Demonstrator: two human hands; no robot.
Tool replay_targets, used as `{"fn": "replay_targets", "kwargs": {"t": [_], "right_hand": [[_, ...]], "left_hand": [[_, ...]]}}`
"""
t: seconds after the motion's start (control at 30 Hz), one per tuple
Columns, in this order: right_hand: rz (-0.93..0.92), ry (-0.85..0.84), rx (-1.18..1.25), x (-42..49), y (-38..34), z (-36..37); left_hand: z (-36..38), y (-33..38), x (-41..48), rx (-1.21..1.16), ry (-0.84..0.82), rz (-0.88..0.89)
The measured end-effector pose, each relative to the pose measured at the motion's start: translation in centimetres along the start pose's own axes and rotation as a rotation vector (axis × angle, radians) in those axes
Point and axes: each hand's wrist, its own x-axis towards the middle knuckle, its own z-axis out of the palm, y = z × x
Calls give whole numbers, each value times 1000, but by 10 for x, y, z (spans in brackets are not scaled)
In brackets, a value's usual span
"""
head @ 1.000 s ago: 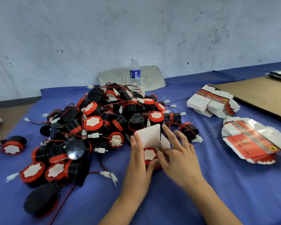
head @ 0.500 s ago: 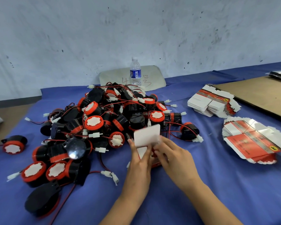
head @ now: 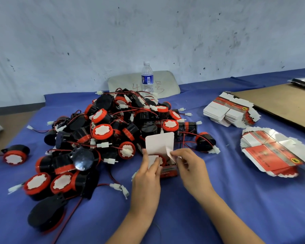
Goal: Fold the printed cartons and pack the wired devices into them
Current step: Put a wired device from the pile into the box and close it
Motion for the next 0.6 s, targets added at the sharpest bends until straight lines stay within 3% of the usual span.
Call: {"fn": "replay_targets", "kwargs": {"t": [0.1,0.3,0.47,0.6], "right_hand": [[-32,-70,-96,-1,1,3],[46,-61,98,-2,-10,0],[51,70,89,-1,-12,-5],[52,101,352,-4,-18,-5]], "left_hand": [[0,0,-1,10,26,63],[1,-4,-5,-30,-1,138],[3,-3,-5,3,10,225],[4,-1,-5,18,-3,348]]}}
